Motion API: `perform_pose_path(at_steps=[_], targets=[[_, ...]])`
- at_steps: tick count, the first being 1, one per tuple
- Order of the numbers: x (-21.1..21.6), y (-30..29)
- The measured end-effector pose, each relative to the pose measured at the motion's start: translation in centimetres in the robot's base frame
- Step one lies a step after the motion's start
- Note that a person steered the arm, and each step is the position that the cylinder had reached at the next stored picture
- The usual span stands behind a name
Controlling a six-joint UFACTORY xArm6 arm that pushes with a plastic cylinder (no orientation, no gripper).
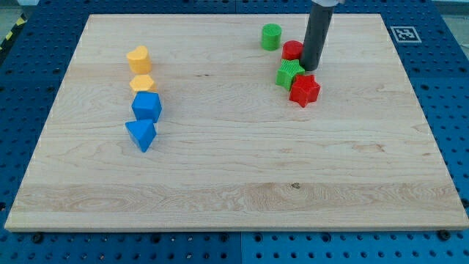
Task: Push the red circle towards the top of the green star
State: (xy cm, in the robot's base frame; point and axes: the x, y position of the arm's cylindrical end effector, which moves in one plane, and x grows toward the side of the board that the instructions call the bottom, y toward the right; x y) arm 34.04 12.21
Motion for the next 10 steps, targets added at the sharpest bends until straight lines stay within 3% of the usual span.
perform_pose_path(at_steps=[3, 4, 6, 9, 10], targets=[[0.0, -1.9], [0.6, 0.9], [6.3, 3.7], [8.6, 0.2], [9.4, 1.8]])
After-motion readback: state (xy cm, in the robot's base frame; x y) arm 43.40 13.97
